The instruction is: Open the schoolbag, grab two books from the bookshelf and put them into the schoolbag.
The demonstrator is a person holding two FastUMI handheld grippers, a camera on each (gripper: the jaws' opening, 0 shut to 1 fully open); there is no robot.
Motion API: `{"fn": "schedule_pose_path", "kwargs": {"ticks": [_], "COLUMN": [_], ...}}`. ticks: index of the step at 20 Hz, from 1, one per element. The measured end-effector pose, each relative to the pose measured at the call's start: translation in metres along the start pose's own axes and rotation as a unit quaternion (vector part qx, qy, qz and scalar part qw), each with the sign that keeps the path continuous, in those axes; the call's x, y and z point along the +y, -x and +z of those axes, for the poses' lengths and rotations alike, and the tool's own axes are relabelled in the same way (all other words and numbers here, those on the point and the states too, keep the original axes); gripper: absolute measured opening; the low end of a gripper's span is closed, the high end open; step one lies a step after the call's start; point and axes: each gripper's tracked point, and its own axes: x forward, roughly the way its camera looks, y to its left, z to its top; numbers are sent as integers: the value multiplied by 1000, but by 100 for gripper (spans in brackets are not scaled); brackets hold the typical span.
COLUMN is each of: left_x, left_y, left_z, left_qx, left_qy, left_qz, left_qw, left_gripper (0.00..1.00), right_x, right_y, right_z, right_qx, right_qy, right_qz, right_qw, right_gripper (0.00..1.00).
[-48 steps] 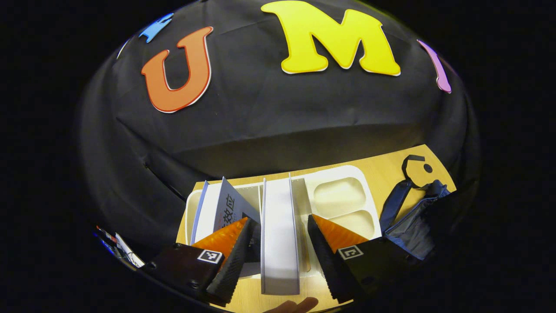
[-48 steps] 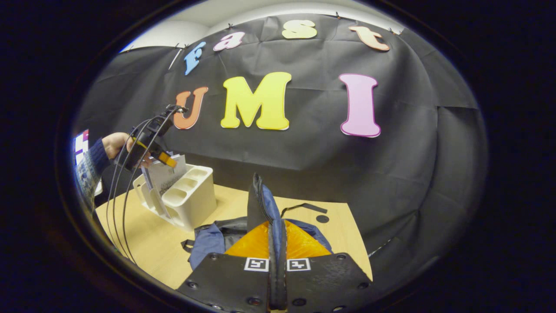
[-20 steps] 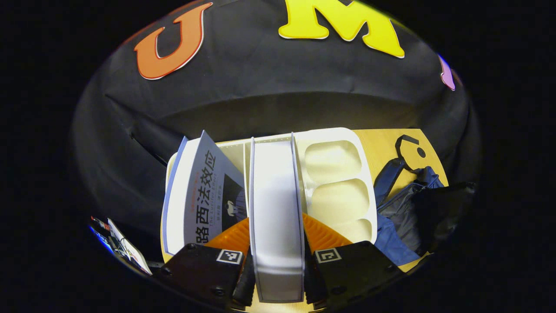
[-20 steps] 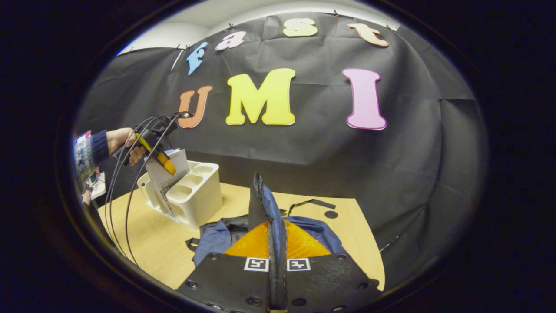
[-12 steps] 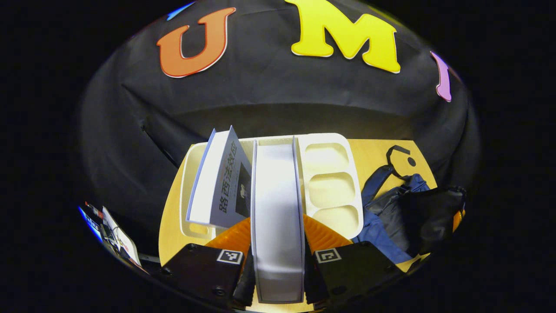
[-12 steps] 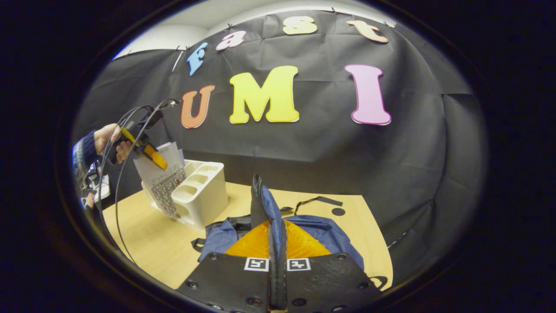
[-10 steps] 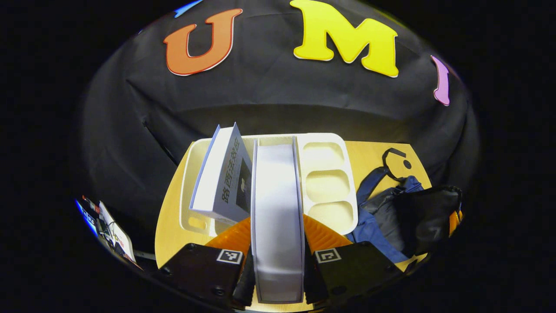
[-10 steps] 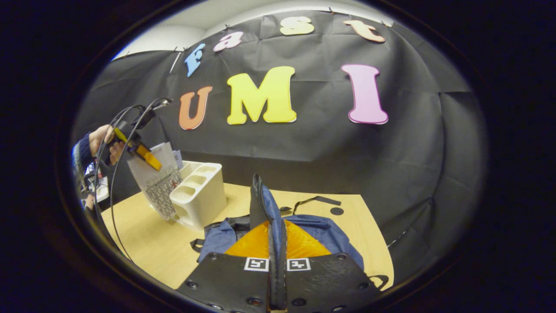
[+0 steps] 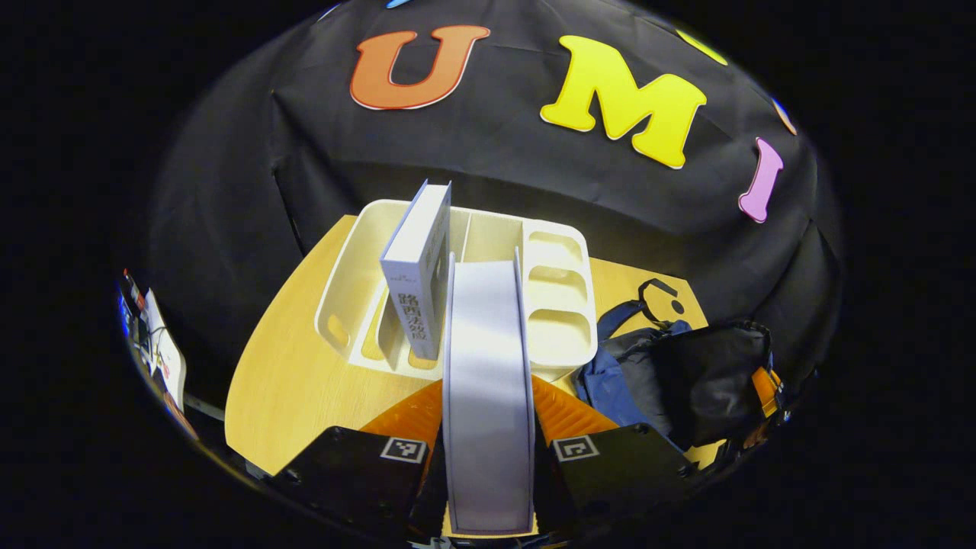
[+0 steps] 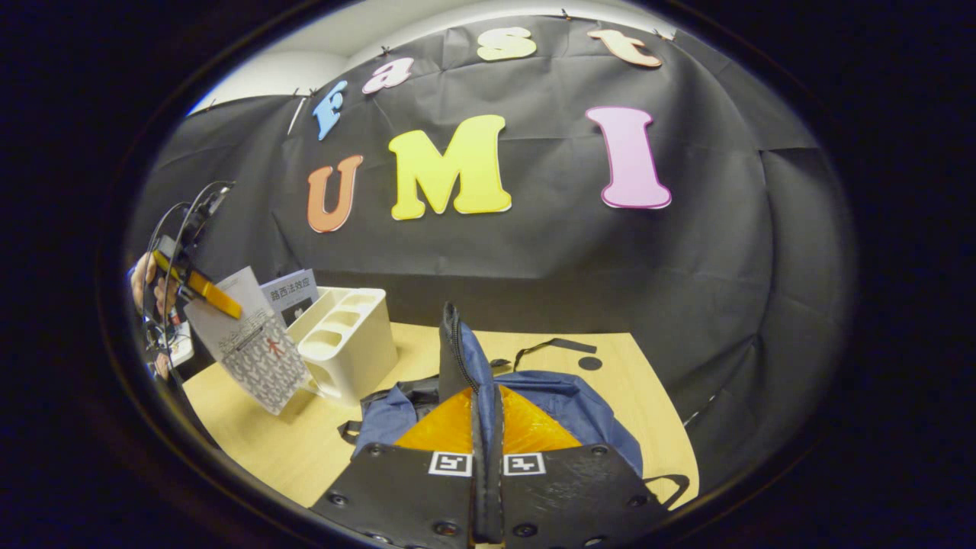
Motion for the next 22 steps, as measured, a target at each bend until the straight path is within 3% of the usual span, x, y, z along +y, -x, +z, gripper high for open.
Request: {"fn": "schedule_pose_path", "kwargs": {"ticks": [6, 13, 22], "left_x": [16, 2, -99], "left_y": [21, 23, 6], "left_z": [-39, -57, -57], "left_qx": [-6, -43, -68], "left_qy": [105, 178, 202], "left_qz": [-53, -112, -218], "left_qw": [993, 977, 952], "left_gripper": [46, 46, 46], "right_x": [11, 20, 5], "right_y": [-6, -5, 7], "right_z": [2, 14, 41], "right_qx": [10, 13, -9], "right_qy": [14, 42, 54], "right_qz": [1, -2, -9], "right_qw": [1000, 999, 998], "right_gripper": [0, 0, 0]}}
